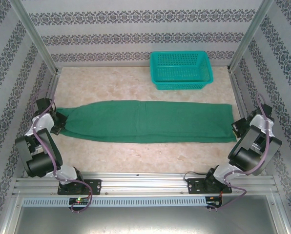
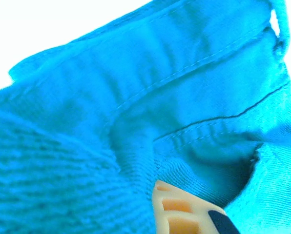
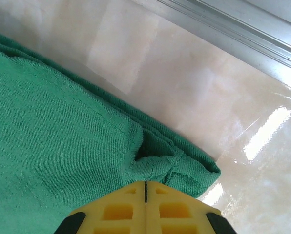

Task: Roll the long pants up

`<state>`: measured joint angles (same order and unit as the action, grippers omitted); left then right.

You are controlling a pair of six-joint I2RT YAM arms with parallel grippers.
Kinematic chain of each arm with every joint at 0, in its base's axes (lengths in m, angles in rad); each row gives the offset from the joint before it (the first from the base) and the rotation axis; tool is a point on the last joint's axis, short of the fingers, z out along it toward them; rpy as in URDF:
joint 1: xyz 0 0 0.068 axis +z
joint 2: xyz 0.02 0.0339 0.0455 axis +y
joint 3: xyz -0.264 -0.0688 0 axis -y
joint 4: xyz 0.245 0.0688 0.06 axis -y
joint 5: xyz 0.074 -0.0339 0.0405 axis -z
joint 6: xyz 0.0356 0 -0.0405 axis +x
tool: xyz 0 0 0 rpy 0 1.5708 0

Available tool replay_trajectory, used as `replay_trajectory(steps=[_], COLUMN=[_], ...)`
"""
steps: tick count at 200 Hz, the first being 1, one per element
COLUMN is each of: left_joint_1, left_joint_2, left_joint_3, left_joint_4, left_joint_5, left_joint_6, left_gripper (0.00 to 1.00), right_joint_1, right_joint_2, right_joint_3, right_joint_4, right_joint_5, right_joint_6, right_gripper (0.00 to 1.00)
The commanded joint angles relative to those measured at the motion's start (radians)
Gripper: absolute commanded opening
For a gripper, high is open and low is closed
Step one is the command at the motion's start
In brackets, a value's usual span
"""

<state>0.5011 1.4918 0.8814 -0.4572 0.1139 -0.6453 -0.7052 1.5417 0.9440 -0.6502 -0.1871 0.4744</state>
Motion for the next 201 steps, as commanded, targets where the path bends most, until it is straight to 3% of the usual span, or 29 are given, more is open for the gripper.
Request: replay_trajectory(steps=[1,48,53,62,64,73,92,98,127,146,201], left_joint_1=[0.038,0.049,0.049,0.05,0.05,0.048,0.041,0.039,0.039,0.045,0.042], left_joint_2=[-0.041,-0.041,-0.033,-0.015,-0.013,-0.007,-0.049,-0.068,-0.109,-0.075,0.248], left_joint_3=[-0.008,-0.002,0.004,0.015,0.017,0.023,0.022,0.026,0.092,0.146,0.414], left_joint_4=[-0.001,-0.049,-0.059,-0.078,-0.081,-0.081,-0.066,-0.065,-0.102,-0.078,-0.126], left_joint_5=[-0.08,-0.118,-0.111,-0.091,-0.089,-0.065,-0.037,-0.034,-0.127,-0.123,-0.05], left_joint_6=[-0.023,-0.043,-0.037,-0.03,-0.028,-0.013,-0.011,-0.007,-0.002,-0.007,0.055], left_gripper=[0.0,0.0,0.12,0.44,0.49,0.59,0.85,0.87,0.9,0.91,0.9], right_joint_1=[-0.014,-0.021,-0.022,-0.022,-0.022,-0.021,-0.01,-0.005,0.034,0.072,0.165], right_joint_2=[-0.022,-0.025,-0.016,0.006,0.01,0.021,-0.001,-0.01,-0.02,-0.007,0.037], right_joint_3=[-0.015,-0.034,-0.03,-0.019,-0.015,-0.003,-0.009,-0.013,-0.026,-0.037,-0.043], right_joint_4=[0.01,0.019,0.02,0.009,0.007,-0.006,-0.003,-0.002,0.005,0.018,0.049], right_joint_5=[0.025,0.007,-0.01,-0.039,-0.046,-0.064,-0.065,-0.064,-0.081,-0.089,-0.092], right_joint_6=[0.021,0.023,0.02,0.011,0.008,0.003,-0.001,-0.002,-0.01,-0.008,0.008], right_gripper=[0.0,0.0,0.0,0.0,0.07,0.24,0.38,0.47,0.48,0.48,0.48])
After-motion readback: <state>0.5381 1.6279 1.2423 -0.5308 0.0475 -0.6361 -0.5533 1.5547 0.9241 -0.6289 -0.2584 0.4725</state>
